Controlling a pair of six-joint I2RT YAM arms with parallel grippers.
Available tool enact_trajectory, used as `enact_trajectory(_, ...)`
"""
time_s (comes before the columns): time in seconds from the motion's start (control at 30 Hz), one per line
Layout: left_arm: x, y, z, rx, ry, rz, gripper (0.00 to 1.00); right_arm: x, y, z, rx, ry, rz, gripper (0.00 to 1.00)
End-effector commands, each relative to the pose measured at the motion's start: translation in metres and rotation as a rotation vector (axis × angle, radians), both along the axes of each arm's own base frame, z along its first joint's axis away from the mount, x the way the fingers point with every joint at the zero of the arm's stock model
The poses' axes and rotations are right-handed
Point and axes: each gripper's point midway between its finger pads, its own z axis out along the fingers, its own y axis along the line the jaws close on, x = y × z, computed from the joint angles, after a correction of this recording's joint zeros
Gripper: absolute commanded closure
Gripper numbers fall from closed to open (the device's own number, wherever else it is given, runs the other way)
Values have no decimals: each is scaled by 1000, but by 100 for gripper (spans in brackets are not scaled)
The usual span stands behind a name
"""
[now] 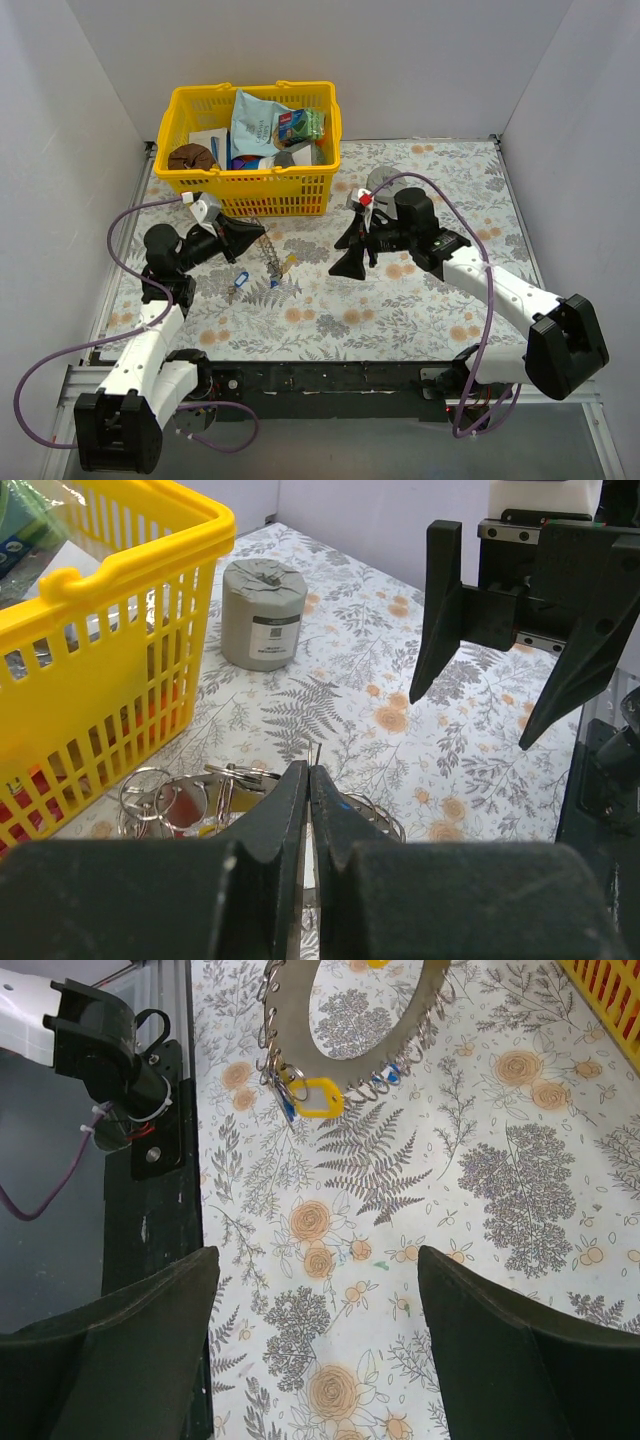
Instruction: Put the keys on the keyring
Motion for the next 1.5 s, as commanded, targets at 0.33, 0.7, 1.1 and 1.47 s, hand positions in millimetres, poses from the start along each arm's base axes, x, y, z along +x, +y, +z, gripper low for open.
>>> enact_trajectory(0.33, 13, 17, 24, 54, -32, 80, 100, 0, 45, -45, -52, 44, 64, 12)
enact_trajectory(0.7, 35, 21, 68, 16, -78, 103, 100, -20, 76, -85, -65, 93, 112, 12)
enact_trajectory(1.1, 36, 22, 146, -17, -239, 119, 100, -21, 113, -123, -124, 104, 145, 17)
enact_trajectory(1.47, 14, 26, 185, -48, -341, 106, 100, -6, 172, -140, -216, 23, 153, 24)
